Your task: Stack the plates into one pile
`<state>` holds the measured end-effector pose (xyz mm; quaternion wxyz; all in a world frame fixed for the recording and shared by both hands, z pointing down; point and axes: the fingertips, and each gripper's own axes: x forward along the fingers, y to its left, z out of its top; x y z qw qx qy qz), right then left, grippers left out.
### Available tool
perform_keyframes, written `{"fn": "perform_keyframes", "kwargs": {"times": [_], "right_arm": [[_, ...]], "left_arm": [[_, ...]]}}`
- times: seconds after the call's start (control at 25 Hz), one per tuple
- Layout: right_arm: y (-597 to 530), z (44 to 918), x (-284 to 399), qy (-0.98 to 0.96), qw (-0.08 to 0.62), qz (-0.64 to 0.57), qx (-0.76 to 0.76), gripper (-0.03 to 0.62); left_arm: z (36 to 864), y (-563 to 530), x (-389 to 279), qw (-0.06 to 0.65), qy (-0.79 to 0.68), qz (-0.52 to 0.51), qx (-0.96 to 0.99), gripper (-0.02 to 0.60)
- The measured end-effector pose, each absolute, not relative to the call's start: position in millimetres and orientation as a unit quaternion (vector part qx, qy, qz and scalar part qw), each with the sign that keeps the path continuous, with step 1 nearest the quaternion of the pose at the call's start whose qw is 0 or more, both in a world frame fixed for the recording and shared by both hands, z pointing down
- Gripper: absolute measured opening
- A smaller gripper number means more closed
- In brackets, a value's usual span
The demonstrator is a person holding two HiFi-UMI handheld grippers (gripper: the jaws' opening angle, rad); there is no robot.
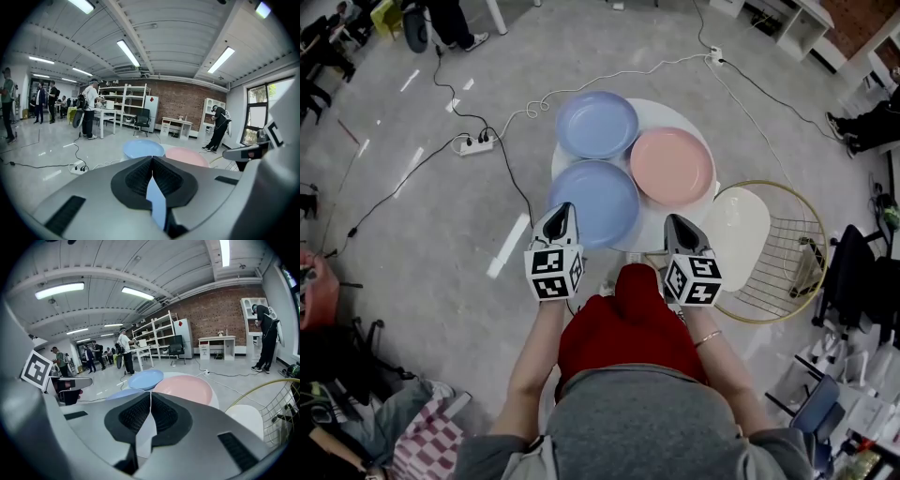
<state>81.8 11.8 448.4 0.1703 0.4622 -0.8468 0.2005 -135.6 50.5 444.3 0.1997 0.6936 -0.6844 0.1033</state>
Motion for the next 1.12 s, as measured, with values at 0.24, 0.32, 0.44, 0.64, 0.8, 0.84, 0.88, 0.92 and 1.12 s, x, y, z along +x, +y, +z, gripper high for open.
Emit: {"fn": "perform_keyframes", "kwargs": {"times": [0.24,0.32,0.44,0.64,0.8,0.84,0.88,0.92,1.12], "right_arm": [[1.5,472.0,54.0,-0.853,0.197,0.221,0.430,0.031],[1.7,483.3,45.7,-0.853,0.208,0.231,0.419,0.031],[3.2,500.2,36.5,-0.851,0.227,0.244,0.405,0.031],[-1.0,522.8,27.6,-0.845,0.248,0.259,0.396,0.031],[-3.9,538.6,23.8,-0.840,0.265,0.266,0.391,0.031],[-4.7,541.5,22.9,-0.839,0.269,0.267,0.390,0.031],[-5.4,544.0,22.2,-0.838,0.273,0.268,0.389,0.031],[-6.3,546.0,21.6,-0.836,0.276,0.269,0.389,0.031],[-10.7,552.3,19.0,-0.829,0.295,0.263,0.396,0.031]], "left_arm": [[467.0,50.8,-163.0,0.223,-0.703,0.120,0.665,0.017],[473.8,50.6,-172.7,0.228,-0.709,0.120,0.657,0.017],[485.6,52.2,-186.3,0.232,-0.718,0.133,0.643,0.017],[508.3,58.0,-203.9,0.253,-0.729,0.149,0.619,0.017],[525.7,63.5,-206.4,0.274,-0.728,0.155,0.609,0.018],[529.4,64.5,-206.1,0.278,-0.727,0.157,0.608,0.018],[532.6,65.4,-205.9,0.282,-0.726,0.159,0.607,0.018],[535.4,66.4,-206.2,0.286,-0.725,0.160,0.606,0.018],[549.6,70.5,-209.6,0.307,-0.725,0.162,0.595,0.046]]}}
